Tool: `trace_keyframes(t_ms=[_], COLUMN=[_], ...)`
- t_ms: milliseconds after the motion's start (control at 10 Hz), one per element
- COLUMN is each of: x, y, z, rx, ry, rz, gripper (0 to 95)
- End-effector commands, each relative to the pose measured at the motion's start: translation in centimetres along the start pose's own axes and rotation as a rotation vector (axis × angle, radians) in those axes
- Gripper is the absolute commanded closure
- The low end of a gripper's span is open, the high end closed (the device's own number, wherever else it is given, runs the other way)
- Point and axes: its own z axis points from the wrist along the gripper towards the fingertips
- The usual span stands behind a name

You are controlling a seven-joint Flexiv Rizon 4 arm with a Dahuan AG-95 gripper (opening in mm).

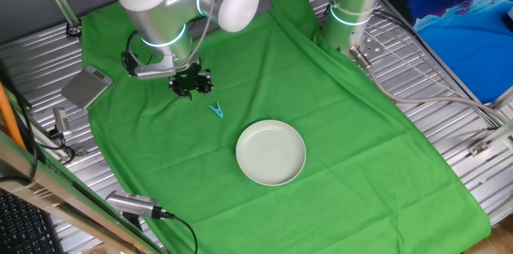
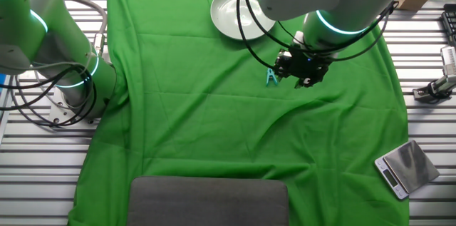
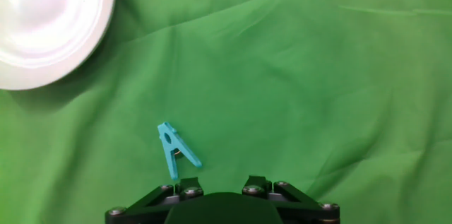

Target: Use a clamp

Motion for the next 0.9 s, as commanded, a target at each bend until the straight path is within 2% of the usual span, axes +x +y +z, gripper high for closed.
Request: trace_keyframes(t_ms=[100,200,300,500,700,800,900], x=[0.05,0.05,0.05,0.05,0.05,0.05,0.05], y=[0.08,0.08,0.08,0.08,0.08,0.08,0.08], z=[-0.01,-0.01,-0.01,-0.01,-0.01,-0.01,-0.01], rx=[0.005,0.008,0.004,0.001,-0.013,-0.017,-0.02], ry=[0.017,0.011,-0.009,0.008,0.004,-0.001,-0.003], rz=[0.001,-0.028,-0.034,-0.059,-0.068,-0.079,-0.093], gripper=[57.0,57.0,57.0,57.0,57.0,38.0,38.0])
